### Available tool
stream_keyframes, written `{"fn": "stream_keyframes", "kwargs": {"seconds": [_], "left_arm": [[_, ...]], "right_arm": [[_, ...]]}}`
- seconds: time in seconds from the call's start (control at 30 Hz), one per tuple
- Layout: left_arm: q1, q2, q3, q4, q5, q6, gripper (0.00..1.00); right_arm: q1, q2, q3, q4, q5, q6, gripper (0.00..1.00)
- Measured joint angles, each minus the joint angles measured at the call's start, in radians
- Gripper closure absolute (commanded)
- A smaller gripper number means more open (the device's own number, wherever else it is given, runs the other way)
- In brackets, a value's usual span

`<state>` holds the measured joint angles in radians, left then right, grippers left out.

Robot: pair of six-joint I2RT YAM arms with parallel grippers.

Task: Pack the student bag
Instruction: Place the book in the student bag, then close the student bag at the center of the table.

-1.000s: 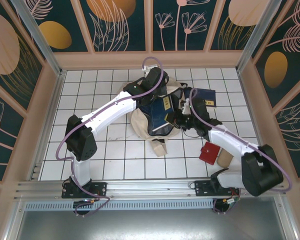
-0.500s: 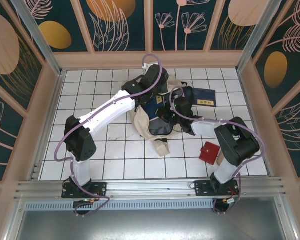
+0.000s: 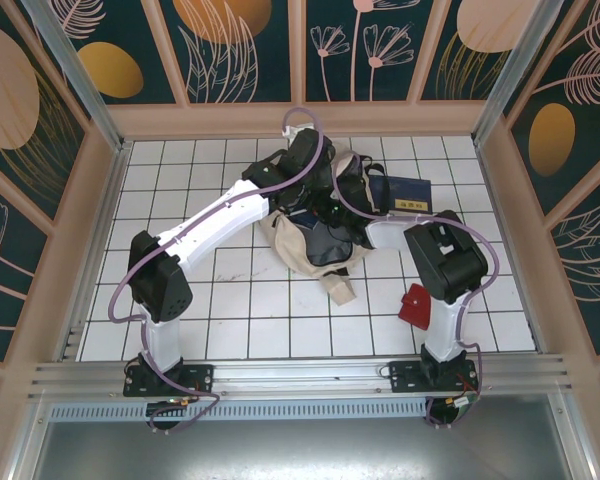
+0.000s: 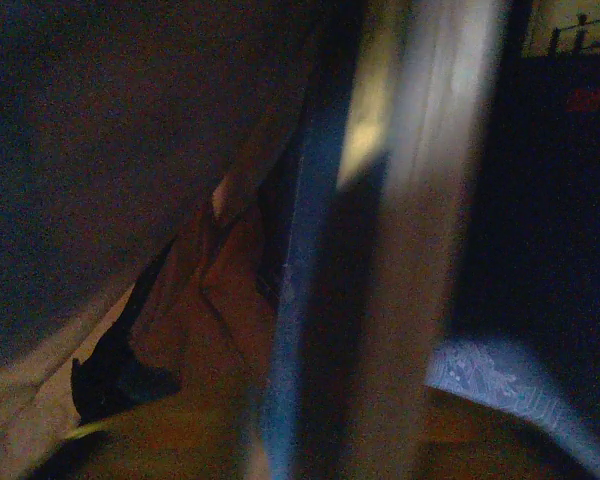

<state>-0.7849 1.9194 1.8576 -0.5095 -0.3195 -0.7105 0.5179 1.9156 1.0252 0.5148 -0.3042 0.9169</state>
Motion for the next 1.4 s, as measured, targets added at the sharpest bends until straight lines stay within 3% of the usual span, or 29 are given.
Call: {"fn": "stream_keyframes", "kwargs": {"seconds": [0.07, 0.33, 0.57, 0.83, 1.0, 1.2, 1.4], "left_arm": [[0.002, 0.0, -0.003, 0.0, 0.0, 0.0, 1.0], [0.014, 0.0, -0.004, 0.0, 0.0, 0.0, 1.0], [0.064, 0.0, -0.004, -0.004, -0.038, 0.019, 1.0], [0.18, -0.082, -0.108, -0.008, -0.109, 0.034, 1.0], [0.242, -0.216, -0.25, -0.003, -0.144, 0.038, 1.0], [0.254, -0.349, -0.401, 0.012, -0.15, 0.033, 1.0], [0.254, -0.459, -0.557, 0.012, -0.14, 0.005, 1.0]], "right_arm": [[0.0, -0.019, -0.011, -0.022, 0.008, 0.001, 0.39], [0.001, -0.255, -0.114, -0.2, 0.0, -0.022, 0.26], [0.017, -0.394, -0.116, -0.473, 0.026, -0.15, 0.33], [0.01, -0.618, -0.224, -0.631, 0.054, -0.334, 0.32], [-0.133, -0.724, -0.223, -0.647, 0.106, -0.366, 0.32], [-0.331, -0.564, -0.142, -0.664, 0.227, -0.356, 0.35], [-0.402, -0.191, 0.12, -0.678, 0.283, -0.362, 0.36]]}}
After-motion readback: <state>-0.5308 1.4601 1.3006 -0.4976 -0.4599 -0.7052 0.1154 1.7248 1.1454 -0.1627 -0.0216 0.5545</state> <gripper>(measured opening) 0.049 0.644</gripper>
